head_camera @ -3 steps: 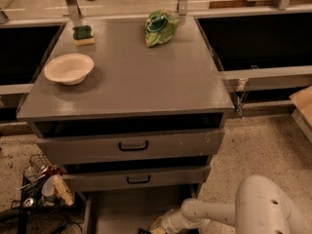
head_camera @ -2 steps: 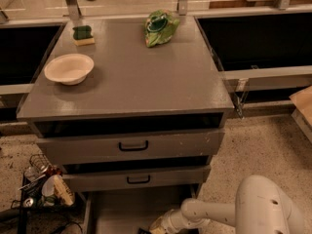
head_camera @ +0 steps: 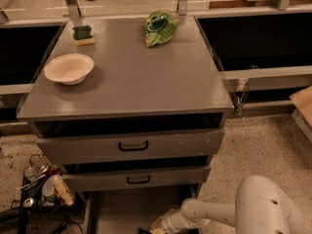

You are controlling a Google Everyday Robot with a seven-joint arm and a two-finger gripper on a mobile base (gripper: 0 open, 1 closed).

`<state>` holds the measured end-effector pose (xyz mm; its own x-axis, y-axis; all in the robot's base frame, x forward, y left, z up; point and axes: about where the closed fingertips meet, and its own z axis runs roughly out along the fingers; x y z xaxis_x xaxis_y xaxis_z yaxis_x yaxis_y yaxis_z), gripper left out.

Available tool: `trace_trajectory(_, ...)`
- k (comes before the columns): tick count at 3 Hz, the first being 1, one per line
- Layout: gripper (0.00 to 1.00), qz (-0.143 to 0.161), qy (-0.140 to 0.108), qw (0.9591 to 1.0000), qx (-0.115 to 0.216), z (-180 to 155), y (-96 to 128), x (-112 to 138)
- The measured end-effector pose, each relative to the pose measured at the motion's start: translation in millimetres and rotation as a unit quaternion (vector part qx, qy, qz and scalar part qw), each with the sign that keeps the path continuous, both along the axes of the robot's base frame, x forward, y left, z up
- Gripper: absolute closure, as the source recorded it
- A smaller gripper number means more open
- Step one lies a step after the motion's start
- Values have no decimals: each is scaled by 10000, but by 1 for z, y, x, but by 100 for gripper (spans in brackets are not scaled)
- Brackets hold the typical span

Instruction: Pick rxbar blueberry from bottom drawer and place on counter

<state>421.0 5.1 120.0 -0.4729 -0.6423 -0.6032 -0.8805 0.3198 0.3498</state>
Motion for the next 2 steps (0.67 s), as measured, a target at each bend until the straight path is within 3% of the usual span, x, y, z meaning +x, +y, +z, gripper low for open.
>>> trace_trajectory(1, 11, 0, 0, 10000, 0, 0, 0, 0)
trace_trajectory(2, 0, 1, 1, 10000, 1, 0, 0, 0)
